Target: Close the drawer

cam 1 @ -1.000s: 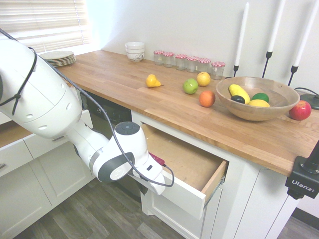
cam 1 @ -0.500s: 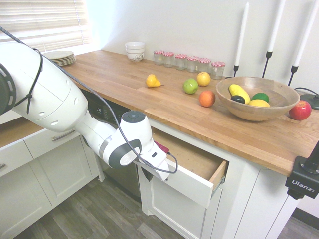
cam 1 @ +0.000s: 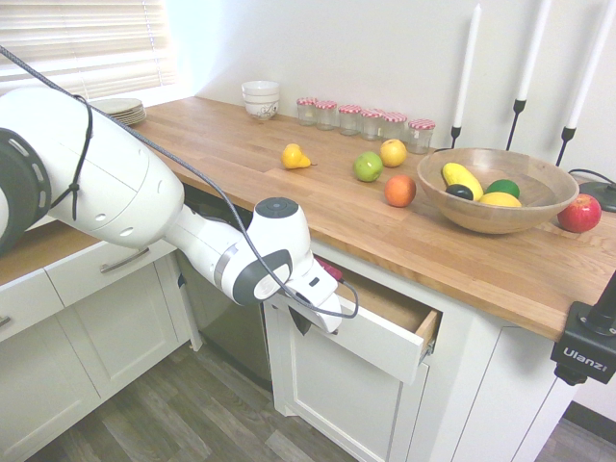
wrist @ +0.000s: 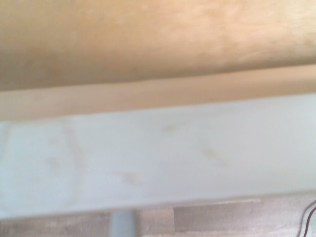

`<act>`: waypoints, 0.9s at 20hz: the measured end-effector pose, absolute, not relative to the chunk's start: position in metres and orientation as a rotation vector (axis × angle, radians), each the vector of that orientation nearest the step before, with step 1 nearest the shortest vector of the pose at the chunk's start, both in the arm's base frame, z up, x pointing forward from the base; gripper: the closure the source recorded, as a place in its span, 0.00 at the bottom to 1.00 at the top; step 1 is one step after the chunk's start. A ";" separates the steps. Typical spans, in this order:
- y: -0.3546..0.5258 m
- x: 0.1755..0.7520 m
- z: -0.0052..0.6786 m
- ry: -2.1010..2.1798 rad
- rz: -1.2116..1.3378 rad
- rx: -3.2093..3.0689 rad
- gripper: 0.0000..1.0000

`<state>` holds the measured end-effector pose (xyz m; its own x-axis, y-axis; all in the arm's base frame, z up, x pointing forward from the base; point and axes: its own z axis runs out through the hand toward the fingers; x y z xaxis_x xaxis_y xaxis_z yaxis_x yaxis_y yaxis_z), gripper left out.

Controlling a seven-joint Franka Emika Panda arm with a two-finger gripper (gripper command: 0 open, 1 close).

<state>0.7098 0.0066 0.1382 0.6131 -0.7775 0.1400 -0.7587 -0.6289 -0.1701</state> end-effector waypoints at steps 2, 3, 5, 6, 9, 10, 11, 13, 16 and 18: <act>0.002 0.720 0.140 1.313 -0.311 -2.732 1.00; 0.001 0.726 0.142 1.313 -0.313 -2.732 1.00; 0.000 0.734 0.143 1.310 -0.319 -2.731 1.00; 0.000 0.739 0.143 1.309 -0.323 -2.729 1.00; 0.002 0.751 0.143 1.297 -0.349 -2.718 1.00; 0.003 0.754 0.143 1.293 -0.358 -2.711 1.00; 0.003 0.758 0.143 1.290 -0.366 -2.702 1.00; 0.005 0.761 0.140 1.287 -0.363 -2.692 1.00; 0.007 0.766 0.139 1.278 -0.383 -2.683 1.00; 0.008 0.771 0.142 1.271 -0.405 -2.675 1.00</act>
<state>0.7715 0.0081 0.1416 0.6041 -0.7771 0.1765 -0.7359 -0.6290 -0.2507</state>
